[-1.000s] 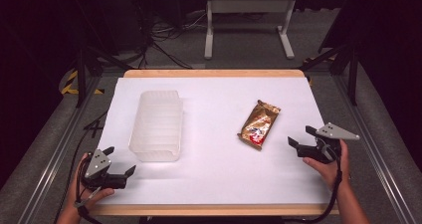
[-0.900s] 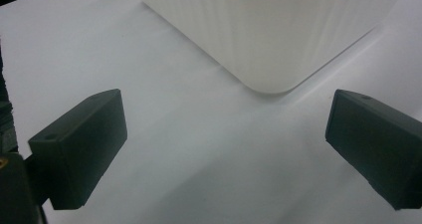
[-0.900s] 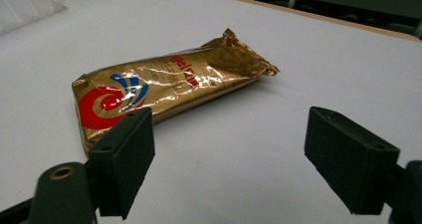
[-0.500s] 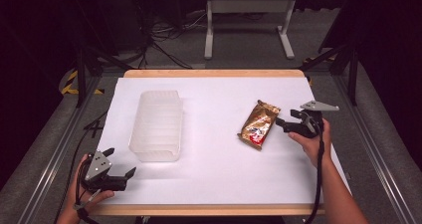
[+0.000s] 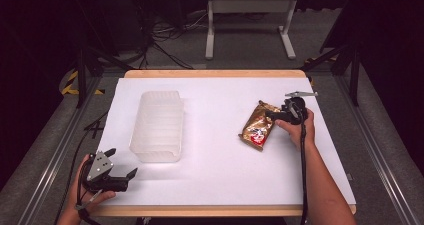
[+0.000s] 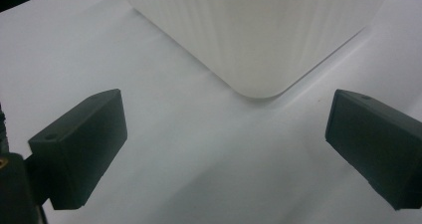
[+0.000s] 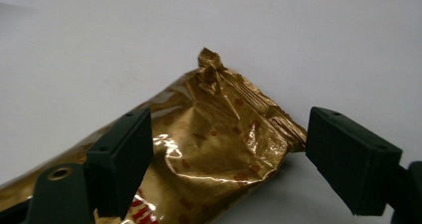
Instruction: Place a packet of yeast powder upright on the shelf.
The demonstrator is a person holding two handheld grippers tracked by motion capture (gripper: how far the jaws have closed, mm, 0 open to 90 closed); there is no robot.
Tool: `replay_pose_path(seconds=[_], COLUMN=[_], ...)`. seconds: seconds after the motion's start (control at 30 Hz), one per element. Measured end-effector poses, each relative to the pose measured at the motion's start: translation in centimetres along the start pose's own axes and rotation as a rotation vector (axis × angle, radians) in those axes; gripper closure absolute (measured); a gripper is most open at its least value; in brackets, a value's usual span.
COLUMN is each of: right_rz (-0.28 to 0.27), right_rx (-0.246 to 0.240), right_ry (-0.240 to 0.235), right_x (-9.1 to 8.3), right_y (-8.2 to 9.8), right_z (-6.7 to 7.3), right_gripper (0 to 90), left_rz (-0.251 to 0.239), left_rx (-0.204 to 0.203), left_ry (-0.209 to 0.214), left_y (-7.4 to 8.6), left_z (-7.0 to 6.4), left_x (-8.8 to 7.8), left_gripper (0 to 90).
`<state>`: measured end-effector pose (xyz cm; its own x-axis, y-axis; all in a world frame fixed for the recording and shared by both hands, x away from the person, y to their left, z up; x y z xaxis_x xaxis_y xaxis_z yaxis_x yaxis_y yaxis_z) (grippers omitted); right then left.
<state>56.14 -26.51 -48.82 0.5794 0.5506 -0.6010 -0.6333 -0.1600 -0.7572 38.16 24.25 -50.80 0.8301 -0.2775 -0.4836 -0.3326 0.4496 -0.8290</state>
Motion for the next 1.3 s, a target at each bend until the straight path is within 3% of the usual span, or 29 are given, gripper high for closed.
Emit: replay_pose_path(seconds=[0.13, 0.3, 0.47, 0.5, 0.57, 0.6, 0.67, 0.73, 0.9, 1.3], right_rz=[-0.006, -0.011, -0.022, -0.024, -0.026, -0.03, -0.022, -0.012, -0.053, -0.135], right_rx=[0.069, 0.131, 0.137, 0.131, 0.118, 0.117, 0.108, 0.097, 0.057, -0.085], right_ry=[-0.016, -0.096, -0.14, -0.162, -0.149, -0.141, -0.141, -0.142, -0.136, -0.143], right_x=[0.9, 1.7, 1.6, 1.5, 1.4, 1.2, 1.1, 1.0, 0.1, -3.5], right_y=[0.1, 0.4, 0.2, 0.2, 0.0, 0.0, 0.1, 0.3, -0.5, -2.9], right_z=[-0.7, -0.5, 0.0, 0.2, 0.2, 0.1, -0.1, 0.0, 0.6, 4.4], right_gripper=[17.6, 17.4, 41.5, 48.1, 58.2, 70.9, 80.1, 82.0, 86.6, 87.7], left_rz=[0.004, 0.001, 0.001, 0.001, 0.004, 0.006, 0.006, 0.008, 0.003, -0.003], left_rx=[0.002, -0.009, -0.004, -0.002, 0.0, -0.001, 0.0, 0.002, -0.005, -0.002], left_ry=[-0.001, 0.0, 0.004, 0.004, 0.006, 0.005, 0.006, 0.007, -0.002, -0.003], left_y=[0.1, 0.0, 0.0, 0.0, 0.0, 0.0, 0.1, 0.1, 0.1, -0.1], left_z=[0.0, 0.0, 0.0, 0.0, -0.1, -0.1, -0.1, -0.1, 0.1, 0.1], left_x=[0.0, 0.0, 0.0, 0.0, 0.0, 0.1, 0.1, 0.1, 0.0, -0.1], left_gripper=[3.8, 3.8, 3.8, 3.8, 3.8, 3.8, 3.8, 3.8, 3.8, 3.8])
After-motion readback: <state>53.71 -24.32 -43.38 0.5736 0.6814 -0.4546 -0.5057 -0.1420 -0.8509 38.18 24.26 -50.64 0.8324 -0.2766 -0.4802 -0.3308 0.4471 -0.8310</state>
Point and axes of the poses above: each handheld gripper's, and its own axes: x roughly forward along the jaws, y roughly out of its underside, z roughly to its left, the point moved 10 cm from there along x, roughly forward along the jaws, and after that the axes turned 13 degrees about -y, right-handed, at the moved point
